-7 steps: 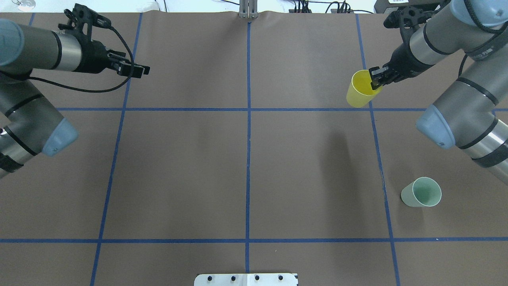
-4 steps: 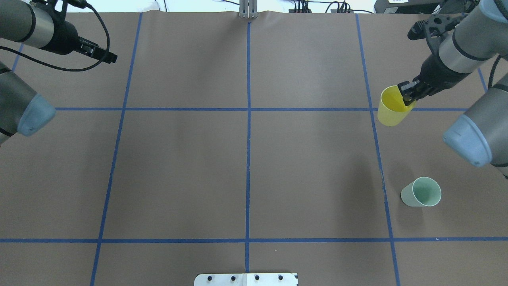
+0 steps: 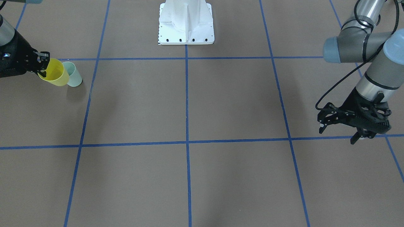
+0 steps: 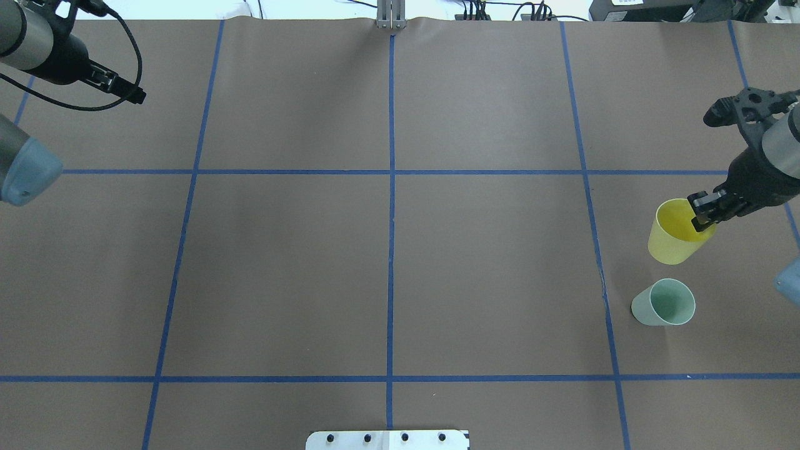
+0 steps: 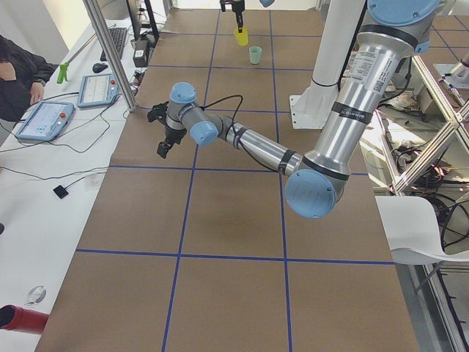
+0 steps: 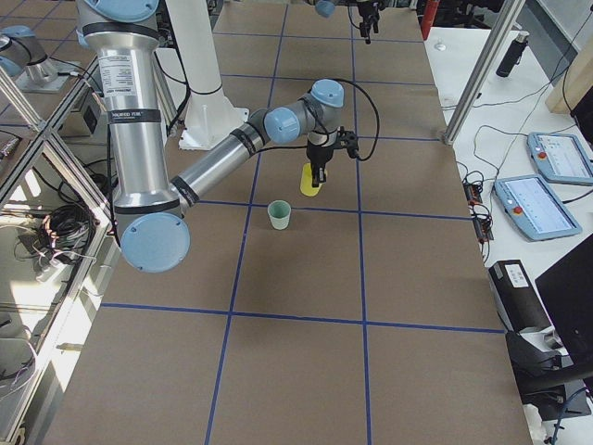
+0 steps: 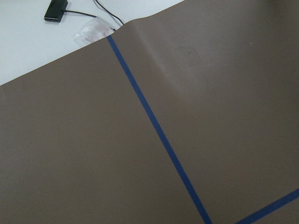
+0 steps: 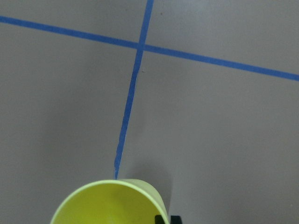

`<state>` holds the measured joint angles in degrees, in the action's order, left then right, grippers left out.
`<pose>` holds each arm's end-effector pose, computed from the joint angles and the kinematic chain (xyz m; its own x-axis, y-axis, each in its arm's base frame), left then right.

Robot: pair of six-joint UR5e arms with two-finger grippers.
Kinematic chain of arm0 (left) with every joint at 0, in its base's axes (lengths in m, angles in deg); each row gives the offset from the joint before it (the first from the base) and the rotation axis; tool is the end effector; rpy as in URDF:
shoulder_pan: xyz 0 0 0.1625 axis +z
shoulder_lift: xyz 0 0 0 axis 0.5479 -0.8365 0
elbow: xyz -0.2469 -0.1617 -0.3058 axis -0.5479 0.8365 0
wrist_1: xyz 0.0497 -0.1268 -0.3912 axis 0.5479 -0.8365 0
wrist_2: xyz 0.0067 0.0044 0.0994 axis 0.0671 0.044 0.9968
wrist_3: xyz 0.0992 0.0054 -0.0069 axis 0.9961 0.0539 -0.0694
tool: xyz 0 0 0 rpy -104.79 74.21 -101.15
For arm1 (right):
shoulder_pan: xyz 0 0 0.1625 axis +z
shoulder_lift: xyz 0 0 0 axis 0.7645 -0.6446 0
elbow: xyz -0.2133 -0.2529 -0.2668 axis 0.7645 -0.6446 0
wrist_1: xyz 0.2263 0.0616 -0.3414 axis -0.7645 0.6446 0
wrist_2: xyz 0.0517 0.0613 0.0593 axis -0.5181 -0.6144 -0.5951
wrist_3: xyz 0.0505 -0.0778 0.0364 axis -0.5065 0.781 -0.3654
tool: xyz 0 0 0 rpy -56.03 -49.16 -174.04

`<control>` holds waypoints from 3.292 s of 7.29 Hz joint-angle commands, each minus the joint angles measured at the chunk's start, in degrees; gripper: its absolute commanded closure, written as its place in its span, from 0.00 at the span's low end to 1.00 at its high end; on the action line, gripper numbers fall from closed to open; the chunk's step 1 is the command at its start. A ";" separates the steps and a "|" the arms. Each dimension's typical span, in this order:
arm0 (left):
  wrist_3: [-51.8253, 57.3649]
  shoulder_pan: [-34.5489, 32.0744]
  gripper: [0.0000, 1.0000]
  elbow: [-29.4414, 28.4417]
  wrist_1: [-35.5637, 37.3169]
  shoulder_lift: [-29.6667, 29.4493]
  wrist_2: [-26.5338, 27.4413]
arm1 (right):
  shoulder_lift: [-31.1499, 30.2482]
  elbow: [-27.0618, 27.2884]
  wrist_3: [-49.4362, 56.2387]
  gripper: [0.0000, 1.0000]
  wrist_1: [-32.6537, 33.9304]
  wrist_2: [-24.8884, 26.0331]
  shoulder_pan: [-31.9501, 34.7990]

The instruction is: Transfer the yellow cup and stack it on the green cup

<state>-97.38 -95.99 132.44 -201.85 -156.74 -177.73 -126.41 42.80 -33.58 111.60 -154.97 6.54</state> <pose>0.2172 -0.6119 0.3954 0.7059 0.4410 -0.5543 -0.0795 0.8269 0.5567 -0.1933 -0.4211 0.3944 0.7180 -0.1600 0.6774 0.1862 0.9819 0.0346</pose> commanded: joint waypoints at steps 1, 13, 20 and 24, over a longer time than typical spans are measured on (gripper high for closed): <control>0.32 -0.08 0.00 -0.08 0.13 0.33 -0.08 | -2.11 -0.44 -0.06 1.00 0.98 -2.05 -1.55; 0.32 0.45 0.00 -1.39 -0.13 0.24 -0.08 | -2.29 -3.34 -0.32 1.00 3.19 -2.06 -4.72; 0.32 0.36 0.00 -1.39 0.39 0.24 0.00 | -1.94 -4.49 -0.59 0.00 2.66 -1.71 -5.34; 4.50 -3.13 0.00 -2.28 10.45 0.68 -1.04 | -1.59 -1.68 -0.67 0.00 2.40 -1.01 0.52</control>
<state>-96.06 -97.10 130.13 -197.06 -156.16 -178.02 -128.14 40.68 -34.27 114.14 -156.40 3.65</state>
